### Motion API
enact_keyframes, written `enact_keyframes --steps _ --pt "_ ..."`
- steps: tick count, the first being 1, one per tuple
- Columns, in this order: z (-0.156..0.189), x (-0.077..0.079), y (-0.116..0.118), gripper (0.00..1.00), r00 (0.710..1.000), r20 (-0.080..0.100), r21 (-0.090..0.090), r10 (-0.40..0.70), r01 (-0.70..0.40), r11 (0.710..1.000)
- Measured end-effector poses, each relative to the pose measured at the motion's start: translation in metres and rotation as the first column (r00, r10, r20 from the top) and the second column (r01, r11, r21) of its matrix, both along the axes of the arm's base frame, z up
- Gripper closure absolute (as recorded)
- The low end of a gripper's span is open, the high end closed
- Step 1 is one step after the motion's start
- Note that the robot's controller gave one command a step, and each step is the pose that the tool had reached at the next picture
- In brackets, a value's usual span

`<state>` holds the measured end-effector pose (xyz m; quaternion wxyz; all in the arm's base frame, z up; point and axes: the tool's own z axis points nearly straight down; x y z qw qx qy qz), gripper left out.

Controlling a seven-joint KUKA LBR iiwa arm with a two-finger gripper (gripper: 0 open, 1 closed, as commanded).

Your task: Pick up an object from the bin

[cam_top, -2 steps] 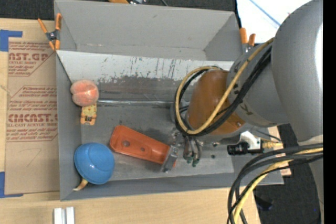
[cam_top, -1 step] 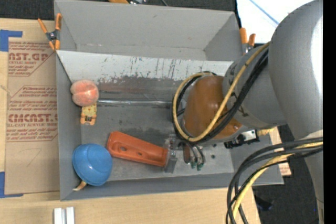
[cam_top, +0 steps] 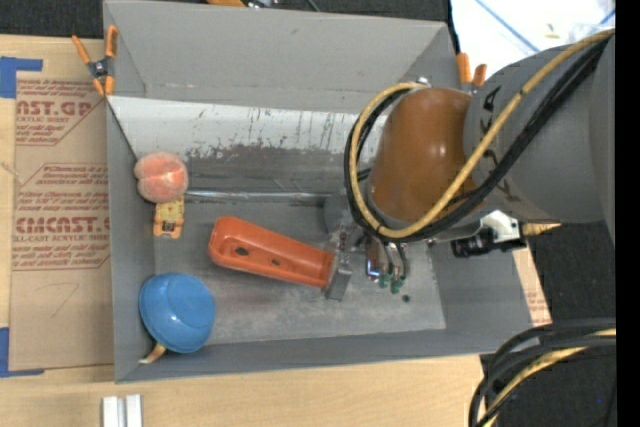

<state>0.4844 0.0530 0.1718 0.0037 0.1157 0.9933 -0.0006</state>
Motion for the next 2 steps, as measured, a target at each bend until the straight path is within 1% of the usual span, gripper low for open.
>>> enact_keyframes --steps 1,2 --pt "-0.014 -0.001 -0.004 1.0 0.998 0.0 -0.002 0.056 -0.056 0.998" --pt "0.081 0.008 0.001 1.0 1.0 0.003 0.001 0.006 -0.006 1.0"
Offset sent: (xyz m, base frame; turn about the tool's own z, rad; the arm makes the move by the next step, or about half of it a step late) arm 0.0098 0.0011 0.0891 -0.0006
